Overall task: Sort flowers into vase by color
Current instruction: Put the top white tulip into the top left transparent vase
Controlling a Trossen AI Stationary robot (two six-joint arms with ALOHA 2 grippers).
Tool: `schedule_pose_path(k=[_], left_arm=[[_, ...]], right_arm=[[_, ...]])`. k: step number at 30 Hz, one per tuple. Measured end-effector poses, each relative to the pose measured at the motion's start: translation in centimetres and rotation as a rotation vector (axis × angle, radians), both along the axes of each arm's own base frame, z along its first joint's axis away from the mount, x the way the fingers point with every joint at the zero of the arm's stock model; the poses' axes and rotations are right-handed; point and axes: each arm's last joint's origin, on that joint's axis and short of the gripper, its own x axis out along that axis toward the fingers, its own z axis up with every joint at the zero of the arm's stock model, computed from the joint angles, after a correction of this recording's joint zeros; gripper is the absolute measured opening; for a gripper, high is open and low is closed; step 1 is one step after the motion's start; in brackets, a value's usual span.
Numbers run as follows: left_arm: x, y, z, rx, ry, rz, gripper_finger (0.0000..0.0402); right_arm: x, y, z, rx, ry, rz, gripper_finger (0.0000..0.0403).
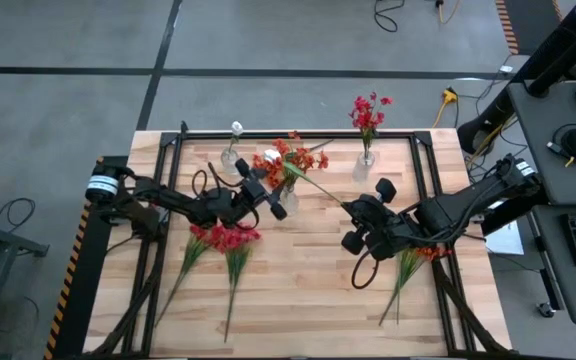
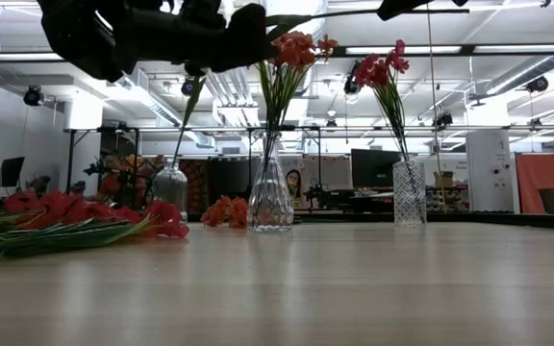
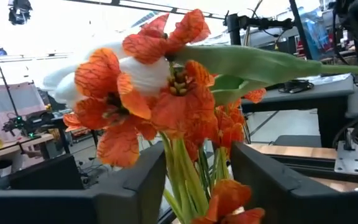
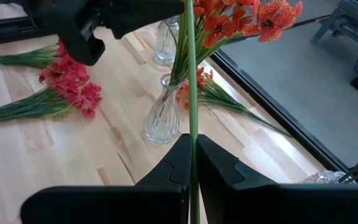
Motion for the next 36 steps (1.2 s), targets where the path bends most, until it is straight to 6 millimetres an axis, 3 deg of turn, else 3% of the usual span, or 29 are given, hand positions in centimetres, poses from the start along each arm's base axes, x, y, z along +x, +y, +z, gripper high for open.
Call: schedule_pose_path(k=[8,15,31,36], left_arm=[[-0.4,0.1,-0.1,-0.008,-0.022,0.025,0.0066],[-0.3,-0.1,0.0,-0.002,-0.022,-0.003,0.002],[-0.3,-0.1,-0.2,0.001,-0.006,-0.011,0.0002],[-0.3,-0.1,-0.2,-0.002,0.001,-0.008,0.0003]], right_arm=[[0.0,0.0,-0.1,-0.002,0.004,0.0,0.0012],[0.0,-0.3,-0.1,-0.027,-0.007,-0.027,0.0012],[0.5,-1.6,0.0,-0.044,-0.016,-0.088,0.0012],[0.6,-1.6,1.0,-0.062,-0.036,-0.087,0.0012]])
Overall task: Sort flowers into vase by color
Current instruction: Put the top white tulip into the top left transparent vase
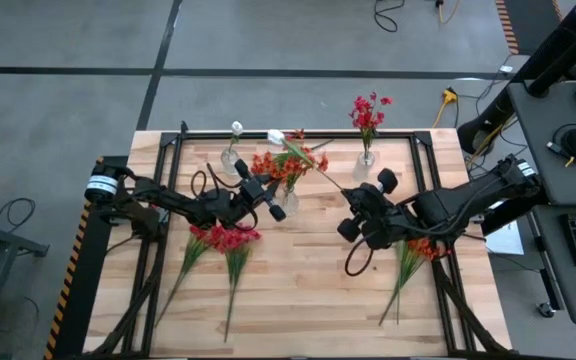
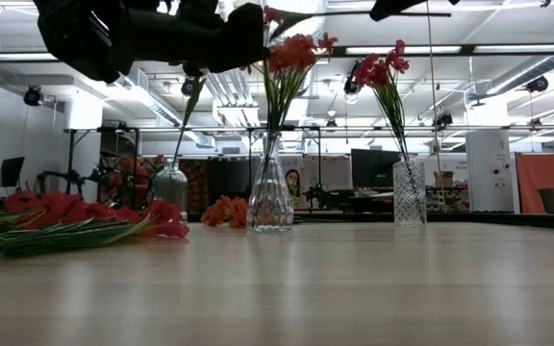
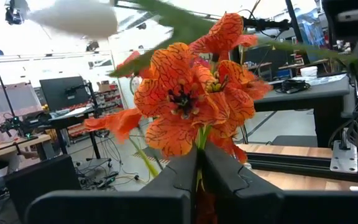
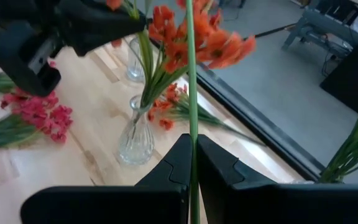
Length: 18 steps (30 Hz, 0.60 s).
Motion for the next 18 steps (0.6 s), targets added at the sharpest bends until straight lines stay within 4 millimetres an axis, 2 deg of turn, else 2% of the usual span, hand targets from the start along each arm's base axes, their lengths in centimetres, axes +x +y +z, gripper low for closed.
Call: schedule_pose_path(k=[6,18], left_arm=[[0.0,-0.3,0.0,0.008,0.01,-0.005,0.0033],[-0.7,-2.5,0.5,0.037,0.06,0.082,0.0147]], right_arm=[[0.0,0.0,1.6,-0.014,-0.026,0.015,0.0012],[0.0,0.0,2.4,-0.019,-0.029,0.027,0.0012]])
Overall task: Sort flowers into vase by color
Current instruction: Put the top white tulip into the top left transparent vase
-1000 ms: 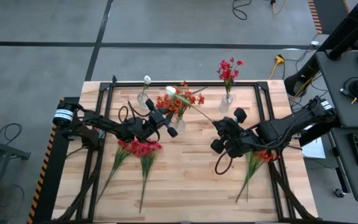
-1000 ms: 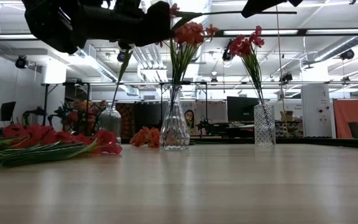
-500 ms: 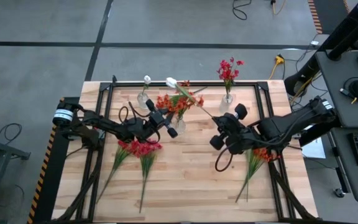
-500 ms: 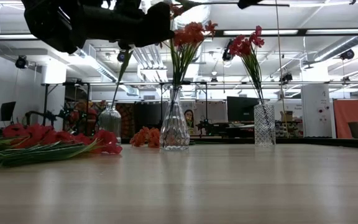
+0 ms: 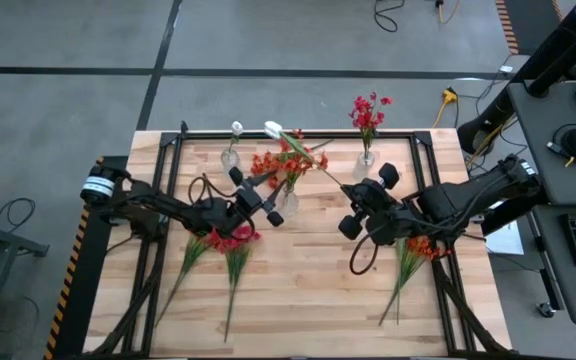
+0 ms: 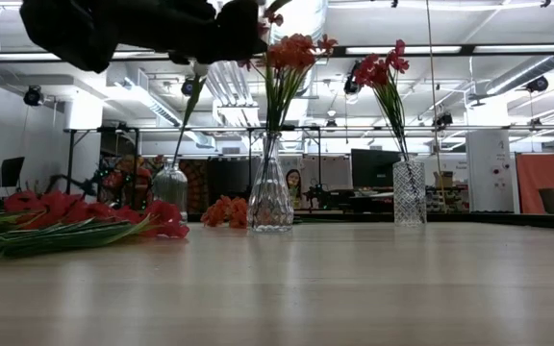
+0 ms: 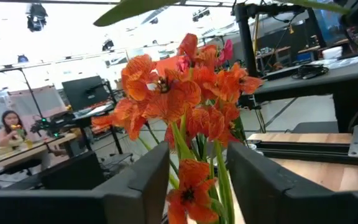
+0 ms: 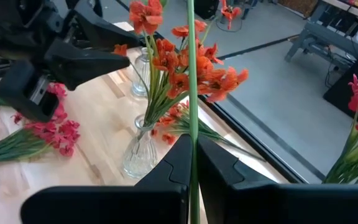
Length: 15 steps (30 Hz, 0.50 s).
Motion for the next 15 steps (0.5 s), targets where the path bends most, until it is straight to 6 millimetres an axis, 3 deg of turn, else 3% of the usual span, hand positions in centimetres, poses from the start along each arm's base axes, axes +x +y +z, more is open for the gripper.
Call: schedule_pose_path(k=[5,9,15], left_arm=[[-0.6,-1.5,0.5,0.01,0.024,0.045,0.018],[-1.6,-3.3,1.3,0.019,0.01,-0.019,0.0194],[-5.4,-6.2,2.9,0.007,-0.06,-0.217,0.0197]], right_arm=[[0.0,0.0,0.5,-0.014,-0.004,0.015,0.0012],[0.0,0.6,0.7,-0.053,-0.018,0.023,0.0012],[-0.7,3.0,0.8,-0.085,-0.069,0.079,0.0012]])
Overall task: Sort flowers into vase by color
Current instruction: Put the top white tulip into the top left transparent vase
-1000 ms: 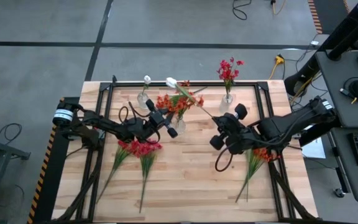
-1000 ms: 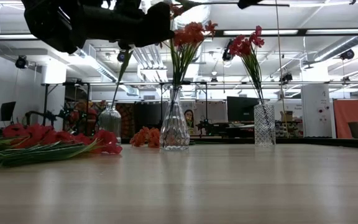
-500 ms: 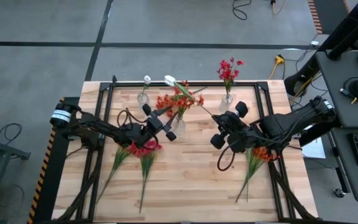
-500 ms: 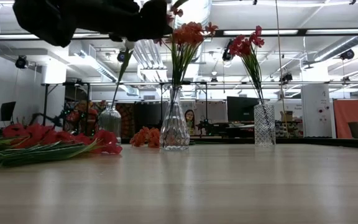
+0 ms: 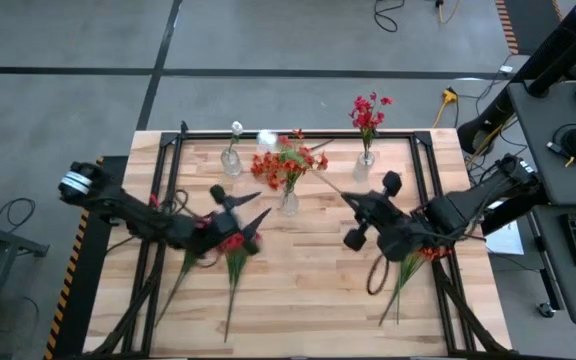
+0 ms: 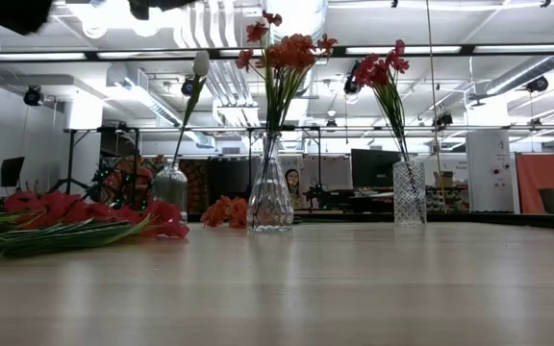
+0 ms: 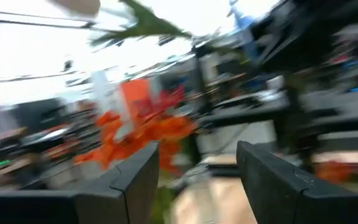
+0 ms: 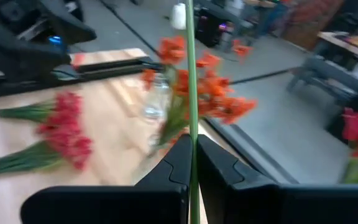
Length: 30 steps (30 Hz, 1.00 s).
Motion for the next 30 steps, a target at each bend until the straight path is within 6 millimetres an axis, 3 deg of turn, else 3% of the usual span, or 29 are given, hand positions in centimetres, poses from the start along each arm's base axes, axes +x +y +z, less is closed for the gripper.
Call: schedule_pose_path(k=[4,7,12,18,24,30], left_arm=[[-2.9,-1.5,1.0,-0.018,-0.06,-0.263,0.0197],[-4.5,-1.9,1.2,-0.034,-0.085,-0.487,0.0197],[-5.5,-1.5,0.6,-0.145,-0.109,-0.574,0.0197],[-4.9,-1.8,0.6,-0.159,-0.136,-0.577,0.0197],[-3.1,-2.9,1.8,-0.093,-0.131,-0.558,0.0197],[-1.7,-3.7,3.0,-0.045,-0.132,-0.51,0.0197]], right_arm=[[-0.1,2.2,-0.3,0.014,-0.058,0.093,0.0012],[0.5,3.5,-1.0,0.059,-0.082,0.271,0.0012],[2.2,5.0,-2.8,0.057,-0.295,0.583,0.0012],[3.5,4.8,-5.5,-0.084,-0.507,0.63,0.0012],[6.2,3.7,-8.3,-0.14,-0.528,0.575,0.0012],[8.2,2.9,-9.6,-0.158,-0.519,0.573,0.0012]])
